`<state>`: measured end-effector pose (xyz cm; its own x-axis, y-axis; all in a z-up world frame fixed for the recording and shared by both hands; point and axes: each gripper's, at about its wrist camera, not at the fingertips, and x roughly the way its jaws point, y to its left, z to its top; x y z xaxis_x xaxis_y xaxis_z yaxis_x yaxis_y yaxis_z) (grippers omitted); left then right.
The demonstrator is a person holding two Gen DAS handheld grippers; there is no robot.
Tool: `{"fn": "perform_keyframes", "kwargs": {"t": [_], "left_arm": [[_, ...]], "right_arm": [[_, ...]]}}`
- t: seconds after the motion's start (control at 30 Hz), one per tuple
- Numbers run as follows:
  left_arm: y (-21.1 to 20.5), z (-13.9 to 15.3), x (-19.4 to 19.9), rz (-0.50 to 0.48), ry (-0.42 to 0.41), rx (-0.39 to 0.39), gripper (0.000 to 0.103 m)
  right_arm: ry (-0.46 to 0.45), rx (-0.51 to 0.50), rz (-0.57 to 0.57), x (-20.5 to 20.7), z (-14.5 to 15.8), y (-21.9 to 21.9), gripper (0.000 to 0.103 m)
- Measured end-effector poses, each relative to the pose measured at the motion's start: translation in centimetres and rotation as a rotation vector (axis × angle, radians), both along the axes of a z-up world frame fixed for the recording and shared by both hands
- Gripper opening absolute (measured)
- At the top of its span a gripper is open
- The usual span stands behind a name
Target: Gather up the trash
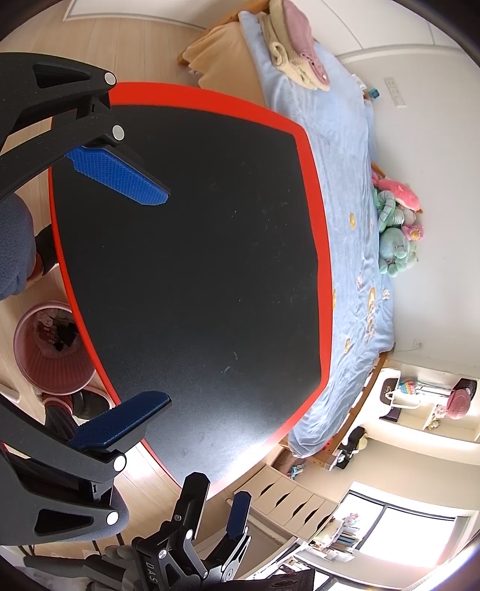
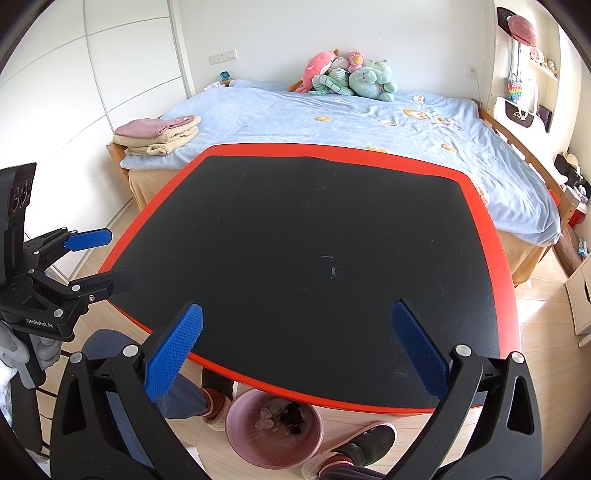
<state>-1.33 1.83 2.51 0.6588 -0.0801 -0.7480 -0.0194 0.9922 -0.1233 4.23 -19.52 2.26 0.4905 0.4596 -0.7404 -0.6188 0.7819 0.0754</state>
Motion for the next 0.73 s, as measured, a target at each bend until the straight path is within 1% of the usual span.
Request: {"fn": "perform_keyframes", "kwargs": {"t": [0.53,0.73], "left_arm": [[0.0,-0.6,0.2,-0.001,0.005,0.000,0.097],[1.1,-1.2,1.1,0.015,0.019,-0.026,0.097]], "right_arm": [[0.006,-0.008,-0.001,-0.2,-0.5,0.4,0.100],[0.005,-0.019,-0.007,0.5,-1.1,0.2,0.100]]}}
